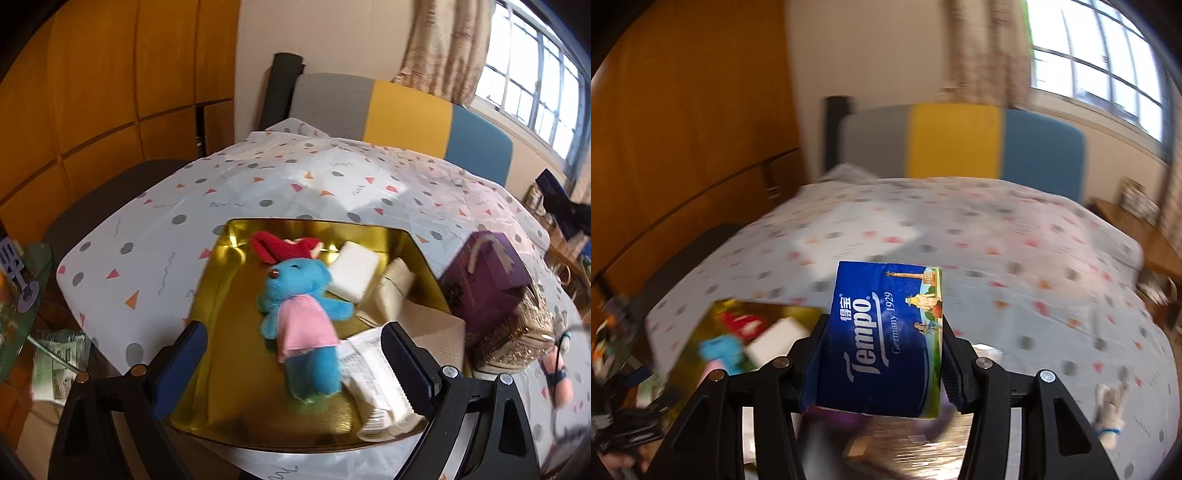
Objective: Organize soft objects
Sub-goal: 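Carry the Tempo tissue pack to the gold tray and release it with the right tool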
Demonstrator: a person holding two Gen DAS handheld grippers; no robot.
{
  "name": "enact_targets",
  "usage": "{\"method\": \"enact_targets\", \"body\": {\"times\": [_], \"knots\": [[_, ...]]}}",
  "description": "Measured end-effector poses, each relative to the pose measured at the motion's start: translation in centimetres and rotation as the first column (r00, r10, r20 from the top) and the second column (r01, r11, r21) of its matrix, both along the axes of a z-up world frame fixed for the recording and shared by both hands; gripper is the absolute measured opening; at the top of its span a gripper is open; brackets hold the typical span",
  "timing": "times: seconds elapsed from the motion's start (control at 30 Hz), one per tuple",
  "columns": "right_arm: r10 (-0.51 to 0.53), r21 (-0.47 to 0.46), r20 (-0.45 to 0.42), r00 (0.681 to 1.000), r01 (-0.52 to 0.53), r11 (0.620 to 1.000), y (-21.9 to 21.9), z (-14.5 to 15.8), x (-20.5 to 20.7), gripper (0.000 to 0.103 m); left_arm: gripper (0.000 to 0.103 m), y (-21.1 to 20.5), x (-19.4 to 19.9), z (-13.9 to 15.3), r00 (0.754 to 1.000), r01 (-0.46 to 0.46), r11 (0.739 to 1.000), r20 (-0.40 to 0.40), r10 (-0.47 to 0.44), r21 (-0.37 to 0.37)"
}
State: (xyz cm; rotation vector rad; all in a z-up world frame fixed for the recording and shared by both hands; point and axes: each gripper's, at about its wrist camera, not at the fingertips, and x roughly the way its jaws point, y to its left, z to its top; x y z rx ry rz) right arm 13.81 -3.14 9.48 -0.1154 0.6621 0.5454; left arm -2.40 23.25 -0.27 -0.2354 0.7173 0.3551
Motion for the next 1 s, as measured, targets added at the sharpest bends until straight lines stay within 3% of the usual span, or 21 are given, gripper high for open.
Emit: {"method": "enact_targets", "body": {"times": [0.13, 0.23, 0.37, 0.53, 0.63, 0.8, 1.0], "knots": [[0.164, -0.016, -0.058, 0.985, -0.165, 0.986, 5.4, -1.4, -2.5, 0.054, 0.096, 2.3, -0.8, 0.0, 0.998, -0.057, 0.998, 0.008, 0.057, -0.013], [0.287, -0.022, -0.135, 0.948, -0.292, 0.956, 9.7, -4.3, -4.5, 0.054, 0.095, 4.1, -1.7, -0.2, 0.994, -0.109, 0.994, 0.012, 0.109, -0.007], [0.356, -0.026, -0.239, 0.903, -0.373, 0.928, 13.9, -8.8, -5.9, 0.054, 0.095, 5.3, -2.6, -0.8, 0.990, -0.139, 0.990, 0.008, 0.140, -0.006], [0.360, -0.030, -0.343, 0.868, -0.393, 0.919, 16.5, -14.1, -6.9, 0.054, 0.095, 5.2, -2.7, -1.1, 0.991, -0.134, 0.991, 0.008, 0.134, -0.011], [0.371, -0.019, -0.380, 0.848, -0.408, 0.913, 16.7, -15.7, -7.3, 0.055, 0.095, 4.9, -2.4, -1.2, 0.992, -0.128, 0.992, 0.002, 0.128, -0.002], [0.384, 0.012, -0.380, 0.841, -0.411, 0.912, 16.2, -15.5, -7.9, 0.060, 0.095, 4.3, -2.3, -1.3, 0.992, -0.123, 0.992, -0.001, 0.123, 0.004], [0.364, 0.049, -0.364, 0.857, -0.373, 0.926, 14.3, -14.7, -8.0, 0.060, 0.095, 3.5, -2.1, -1.0, 0.996, -0.094, 0.995, 0.002, 0.094, 0.022]]}}
